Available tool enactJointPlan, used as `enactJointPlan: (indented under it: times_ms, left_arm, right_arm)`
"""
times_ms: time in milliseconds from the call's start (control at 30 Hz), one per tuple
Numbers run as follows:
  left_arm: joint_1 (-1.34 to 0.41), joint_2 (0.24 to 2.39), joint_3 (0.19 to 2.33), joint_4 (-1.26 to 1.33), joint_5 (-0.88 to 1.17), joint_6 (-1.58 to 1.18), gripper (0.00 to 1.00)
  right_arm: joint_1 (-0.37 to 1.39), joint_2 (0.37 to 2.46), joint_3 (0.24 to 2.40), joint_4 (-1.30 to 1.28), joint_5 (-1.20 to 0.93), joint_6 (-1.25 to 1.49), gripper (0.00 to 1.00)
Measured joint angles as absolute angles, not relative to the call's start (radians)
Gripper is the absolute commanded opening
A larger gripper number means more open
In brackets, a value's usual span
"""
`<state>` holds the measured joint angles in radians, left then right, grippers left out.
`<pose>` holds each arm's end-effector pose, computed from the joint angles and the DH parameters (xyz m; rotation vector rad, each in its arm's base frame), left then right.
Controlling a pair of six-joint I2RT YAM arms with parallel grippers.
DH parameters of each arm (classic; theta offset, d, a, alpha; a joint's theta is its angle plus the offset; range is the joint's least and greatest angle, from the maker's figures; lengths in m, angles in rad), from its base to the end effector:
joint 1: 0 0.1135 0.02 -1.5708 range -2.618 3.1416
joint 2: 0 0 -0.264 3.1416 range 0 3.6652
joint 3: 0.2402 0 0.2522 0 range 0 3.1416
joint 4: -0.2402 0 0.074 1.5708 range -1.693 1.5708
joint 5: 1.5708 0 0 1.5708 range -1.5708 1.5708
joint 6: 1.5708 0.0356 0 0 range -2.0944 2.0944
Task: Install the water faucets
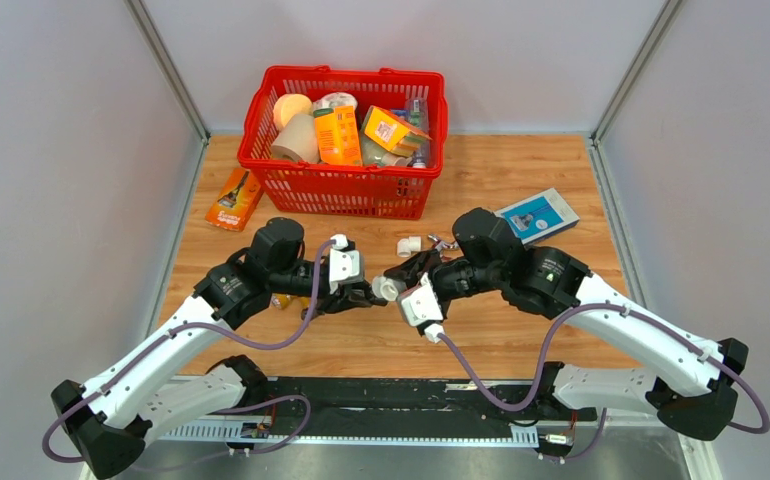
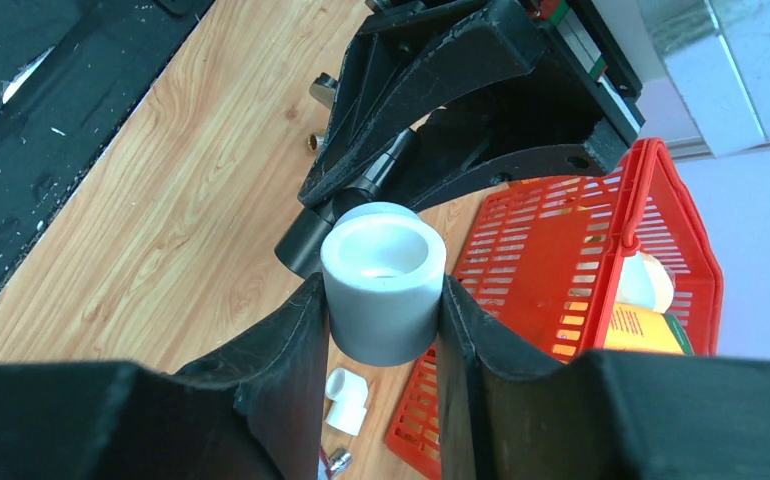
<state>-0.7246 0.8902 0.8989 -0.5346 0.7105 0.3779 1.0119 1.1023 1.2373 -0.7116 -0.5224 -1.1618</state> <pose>0.1236 -0.1404 0.3301 1.4446 1.5147 -0.9513 0.1034 0.1988 0.3843 -1.9767 0.6991 0.4688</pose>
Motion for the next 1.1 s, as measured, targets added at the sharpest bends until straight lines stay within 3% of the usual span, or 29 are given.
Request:
enactJointPlan:
  times_ms: [600,1100]
  left_arm:
    - [-0.808,0.890,0.895,-0.586,0.687,0.415,0.00]
    - [-0.841,0.934,0.895,-0.655,0.645,0.422,0.00]
  right_arm:
    - [1.070,1.115,1.264,-0.810,-0.501,-1.188,0.00]
    - [1.168,1.157,1.264,-0.860,-0.354,-1.250,0.00]
